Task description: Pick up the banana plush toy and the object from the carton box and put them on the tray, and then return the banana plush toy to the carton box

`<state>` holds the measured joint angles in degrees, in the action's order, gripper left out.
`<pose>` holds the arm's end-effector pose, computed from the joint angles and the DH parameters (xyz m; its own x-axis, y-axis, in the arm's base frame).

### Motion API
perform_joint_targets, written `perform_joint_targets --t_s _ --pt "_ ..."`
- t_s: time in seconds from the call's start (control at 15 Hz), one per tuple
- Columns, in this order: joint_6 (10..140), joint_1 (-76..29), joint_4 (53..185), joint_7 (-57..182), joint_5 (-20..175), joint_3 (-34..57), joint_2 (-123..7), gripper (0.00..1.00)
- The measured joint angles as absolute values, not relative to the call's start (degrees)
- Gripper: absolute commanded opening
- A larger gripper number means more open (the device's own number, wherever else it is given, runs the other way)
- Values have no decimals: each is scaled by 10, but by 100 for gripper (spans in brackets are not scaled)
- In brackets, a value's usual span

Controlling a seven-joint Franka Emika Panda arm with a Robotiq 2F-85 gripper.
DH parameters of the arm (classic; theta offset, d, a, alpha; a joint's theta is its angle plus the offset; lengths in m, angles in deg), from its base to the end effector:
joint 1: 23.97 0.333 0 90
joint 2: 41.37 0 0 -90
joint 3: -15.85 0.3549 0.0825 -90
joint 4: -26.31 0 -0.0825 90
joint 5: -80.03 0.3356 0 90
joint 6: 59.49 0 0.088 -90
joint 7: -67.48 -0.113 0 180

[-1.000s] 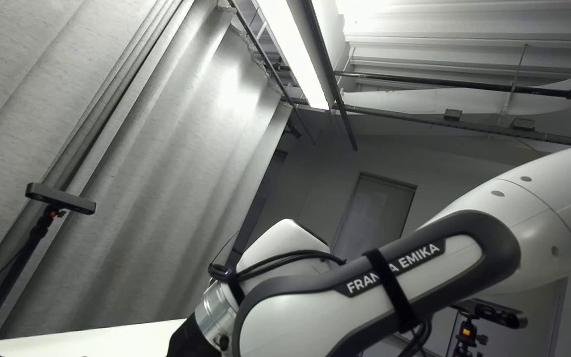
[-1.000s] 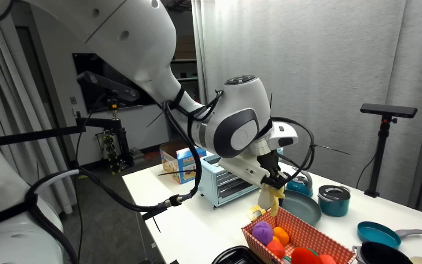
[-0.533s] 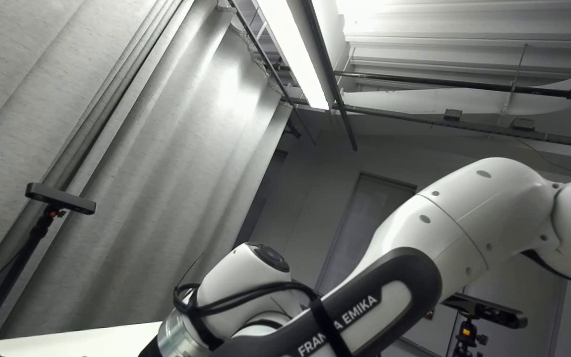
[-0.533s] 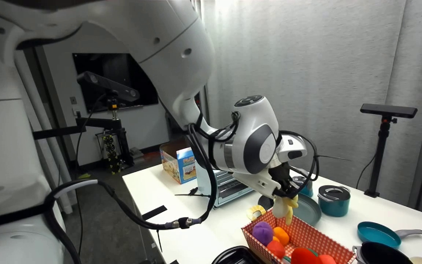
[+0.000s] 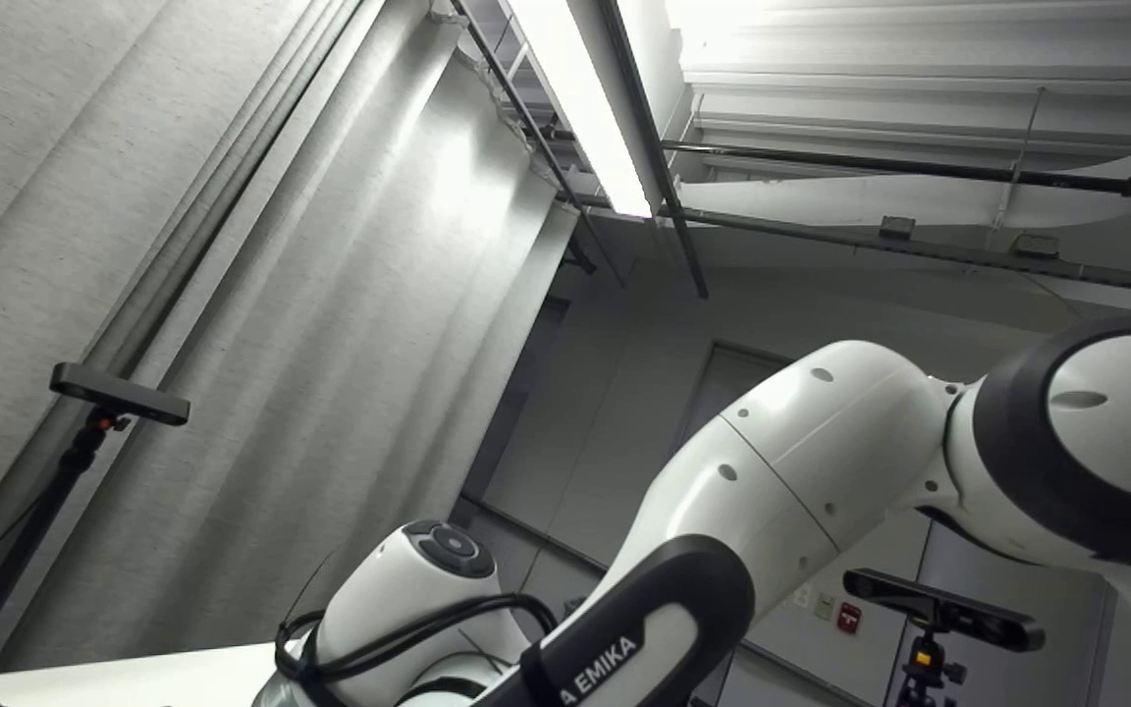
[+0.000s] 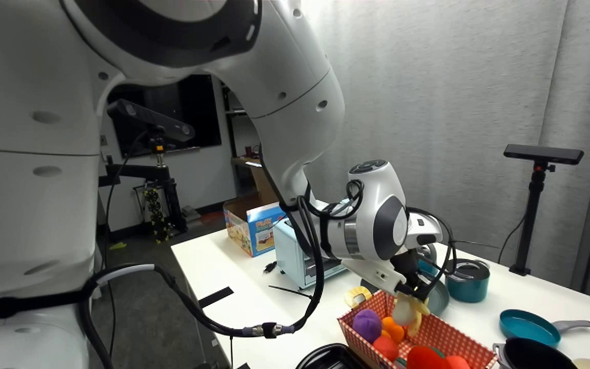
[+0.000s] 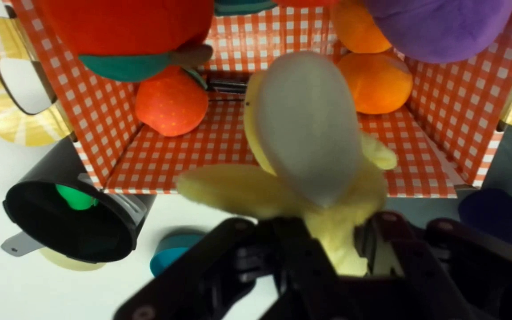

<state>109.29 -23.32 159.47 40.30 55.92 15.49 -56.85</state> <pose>0.5359 0.0291 0.3306 0.9298 -0.0550 0.3639 -0.0799 -0.9953 0.0538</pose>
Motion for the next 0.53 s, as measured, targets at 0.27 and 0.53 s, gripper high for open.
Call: perform_joint_targets --t_s 0.27,0.53 --pt "1089 -232 1584 402 559 155 -588 92" --pt "1089 -232 1585 402 559 154 -587 100"
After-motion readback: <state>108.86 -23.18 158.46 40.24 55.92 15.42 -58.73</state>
